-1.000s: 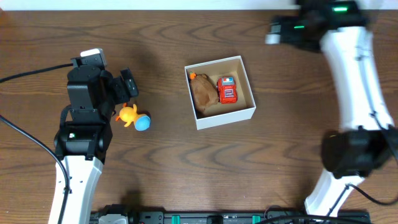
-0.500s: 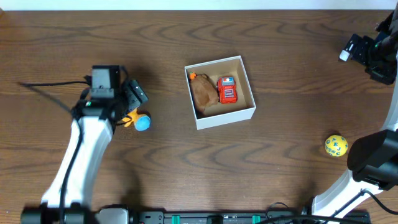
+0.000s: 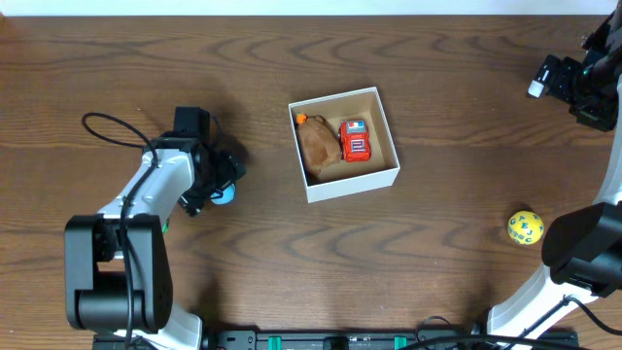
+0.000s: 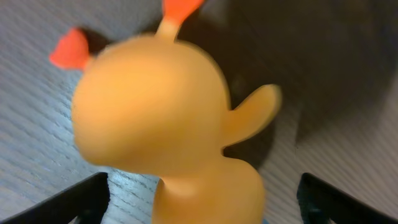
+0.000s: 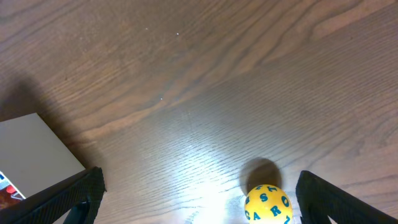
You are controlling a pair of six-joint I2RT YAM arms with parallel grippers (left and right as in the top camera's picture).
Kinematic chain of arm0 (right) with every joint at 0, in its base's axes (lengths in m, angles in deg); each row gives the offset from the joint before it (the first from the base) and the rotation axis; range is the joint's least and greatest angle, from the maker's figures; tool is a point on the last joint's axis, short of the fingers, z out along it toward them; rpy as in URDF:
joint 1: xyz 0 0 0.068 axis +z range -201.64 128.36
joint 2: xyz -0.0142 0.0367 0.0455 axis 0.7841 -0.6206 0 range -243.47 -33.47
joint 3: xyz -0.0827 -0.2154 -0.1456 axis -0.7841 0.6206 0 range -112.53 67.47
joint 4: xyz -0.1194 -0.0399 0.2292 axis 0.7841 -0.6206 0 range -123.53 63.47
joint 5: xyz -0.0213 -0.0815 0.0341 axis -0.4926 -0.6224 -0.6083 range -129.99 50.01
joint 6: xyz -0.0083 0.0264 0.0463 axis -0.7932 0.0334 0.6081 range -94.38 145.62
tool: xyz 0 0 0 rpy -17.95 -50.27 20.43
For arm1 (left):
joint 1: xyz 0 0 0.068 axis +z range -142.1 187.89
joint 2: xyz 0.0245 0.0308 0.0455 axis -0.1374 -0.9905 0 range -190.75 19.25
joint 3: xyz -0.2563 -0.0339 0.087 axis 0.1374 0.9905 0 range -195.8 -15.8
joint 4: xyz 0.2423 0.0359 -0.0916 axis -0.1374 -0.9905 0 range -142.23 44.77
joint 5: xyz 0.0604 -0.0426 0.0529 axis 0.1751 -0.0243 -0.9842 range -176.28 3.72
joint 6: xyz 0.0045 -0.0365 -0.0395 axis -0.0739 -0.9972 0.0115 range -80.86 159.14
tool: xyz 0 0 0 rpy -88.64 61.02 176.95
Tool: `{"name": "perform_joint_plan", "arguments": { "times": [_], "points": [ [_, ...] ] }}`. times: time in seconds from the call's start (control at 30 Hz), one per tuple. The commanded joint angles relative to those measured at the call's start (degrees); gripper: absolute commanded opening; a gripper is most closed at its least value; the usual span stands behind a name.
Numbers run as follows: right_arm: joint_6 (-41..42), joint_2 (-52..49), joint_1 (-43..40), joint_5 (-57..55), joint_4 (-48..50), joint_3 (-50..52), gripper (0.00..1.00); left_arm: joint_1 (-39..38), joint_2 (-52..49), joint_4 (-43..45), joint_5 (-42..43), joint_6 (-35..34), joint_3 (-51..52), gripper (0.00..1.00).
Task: Pack container
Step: 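Grasp the orange duck toy with the left gripper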
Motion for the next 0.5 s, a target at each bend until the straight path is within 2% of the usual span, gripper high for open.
{"name": "perform_joint_plan", "arguments": {
  "times": [0.0, 0.1, 0.2, 0.27, 0.33, 0.47],
  "points": [
    [-0.9, -0.2, 0.4, 0.0, -0.2, 0.3, 0.99, 0.0, -0.6, -0.4, 1.0, -0.6, -0.7, 0.64],
    [-0.9, -0.2, 0.4, 0.0, -0.2, 0.3, 0.99, 0.0, -0.4, -0.2, 1.0, -0.6, -0.8, 0.32],
    [-0.9, -0.2, 0.4, 0.0, -0.2, 0.3, 0.99, 0.0, 0.5, 0.5, 1.0, -0.6, -1.0, 0.12],
    [-0.9, -0.2, 0.4, 0.0, -0.2, 0.3, 0.99, 0.0, 1.7, 0.7, 1.0, -0.6, -1.9, 0.06],
    [-0.9, -0.2, 0.4, 0.0, -0.2, 0.3, 0.99, -0.2, 3.6, 0.6, 1.0, 0.7, -3.9, 0.06],
    [-0.9, -0.2, 0.4, 0.0, -0.1, 0.3, 0.99, -2.8, 8.7, 0.4, 1.0, 8.9, -10.5, 0.06]
  ]
}}
